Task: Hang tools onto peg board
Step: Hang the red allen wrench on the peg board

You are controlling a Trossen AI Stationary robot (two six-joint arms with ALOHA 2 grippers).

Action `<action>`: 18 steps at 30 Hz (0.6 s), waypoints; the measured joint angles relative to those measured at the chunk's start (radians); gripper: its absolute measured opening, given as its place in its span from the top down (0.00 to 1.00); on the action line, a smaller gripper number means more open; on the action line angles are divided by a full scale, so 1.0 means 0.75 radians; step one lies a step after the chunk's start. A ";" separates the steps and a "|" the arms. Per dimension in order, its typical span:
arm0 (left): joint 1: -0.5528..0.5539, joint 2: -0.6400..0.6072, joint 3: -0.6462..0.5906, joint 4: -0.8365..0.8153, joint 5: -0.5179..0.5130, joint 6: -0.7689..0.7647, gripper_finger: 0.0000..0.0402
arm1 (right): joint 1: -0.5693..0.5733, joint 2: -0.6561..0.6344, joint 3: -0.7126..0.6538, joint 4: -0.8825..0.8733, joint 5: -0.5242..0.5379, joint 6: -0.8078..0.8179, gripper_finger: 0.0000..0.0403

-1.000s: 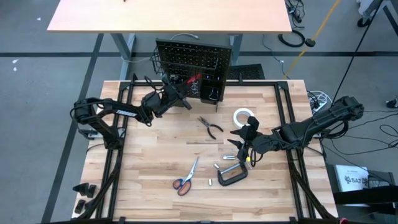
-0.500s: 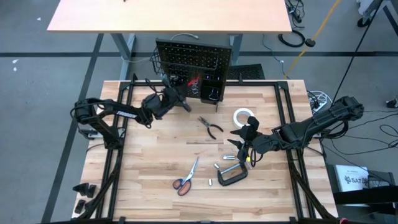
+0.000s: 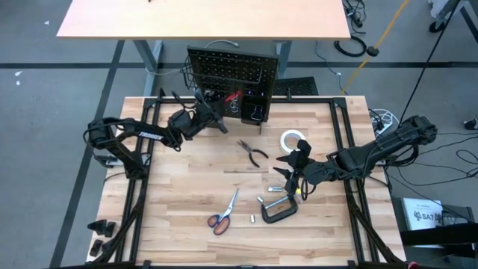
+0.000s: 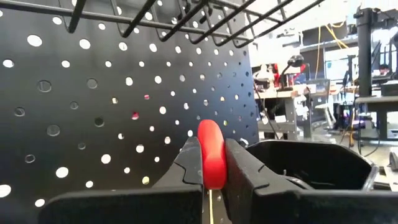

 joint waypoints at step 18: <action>-0.088 0.006 0.087 -0.105 -0.324 -0.014 0.94 | 0.000 0.000 0.000 0.011 0.000 -0.014 0.60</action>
